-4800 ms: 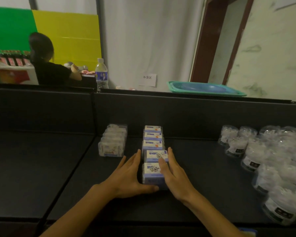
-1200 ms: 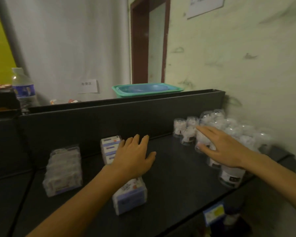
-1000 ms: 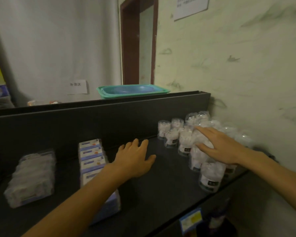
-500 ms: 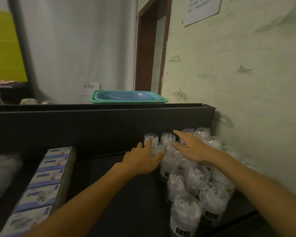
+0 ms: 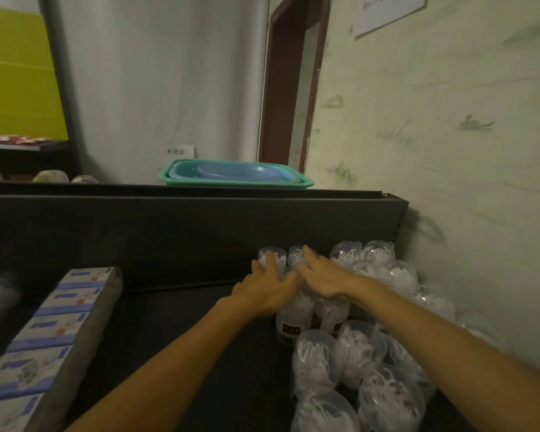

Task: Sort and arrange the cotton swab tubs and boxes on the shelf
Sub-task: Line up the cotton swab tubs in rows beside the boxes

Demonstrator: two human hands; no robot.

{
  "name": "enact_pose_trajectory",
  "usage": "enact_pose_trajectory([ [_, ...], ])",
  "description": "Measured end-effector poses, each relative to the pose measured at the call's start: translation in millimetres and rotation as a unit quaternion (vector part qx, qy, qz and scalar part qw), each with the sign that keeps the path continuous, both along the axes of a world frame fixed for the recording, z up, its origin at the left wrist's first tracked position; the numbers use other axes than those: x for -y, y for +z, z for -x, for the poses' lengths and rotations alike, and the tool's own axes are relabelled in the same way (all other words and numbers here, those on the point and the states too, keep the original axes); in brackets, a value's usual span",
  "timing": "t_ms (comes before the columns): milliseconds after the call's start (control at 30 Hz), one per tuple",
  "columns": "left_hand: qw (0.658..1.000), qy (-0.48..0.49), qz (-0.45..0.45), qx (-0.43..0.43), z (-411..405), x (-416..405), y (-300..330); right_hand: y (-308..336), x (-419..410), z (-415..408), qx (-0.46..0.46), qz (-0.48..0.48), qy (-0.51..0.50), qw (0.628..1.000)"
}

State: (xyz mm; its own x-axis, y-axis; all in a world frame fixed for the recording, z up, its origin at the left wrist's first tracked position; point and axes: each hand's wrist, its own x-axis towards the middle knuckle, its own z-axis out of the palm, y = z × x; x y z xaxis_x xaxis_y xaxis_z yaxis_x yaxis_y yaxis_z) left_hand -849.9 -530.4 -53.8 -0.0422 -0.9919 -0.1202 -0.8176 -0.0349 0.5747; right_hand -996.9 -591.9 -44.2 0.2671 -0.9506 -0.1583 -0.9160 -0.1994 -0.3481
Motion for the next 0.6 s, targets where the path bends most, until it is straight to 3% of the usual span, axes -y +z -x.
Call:
enact_pose_trajectory([
  [133, 1.0, -0.004, -0.001, -0.002, -3.8, 5.0, -3.7, -4.8, 7.1, -7.1, 0.015, 0.004, -0.002, 1.0],
  [400, 0.995, -0.027, -0.014, 0.096, -14.1, 1.9, -1.0, -6.3, 1.1, -13.3, 0.02, -0.033, 0.005, 0.999],
  [600, 0.992, -0.035, -0.015, 0.119, -26.2, -6.7, 0.6, 1.3, -16.9, -27.8, 0.025, -0.037, 0.016, 0.999],
])
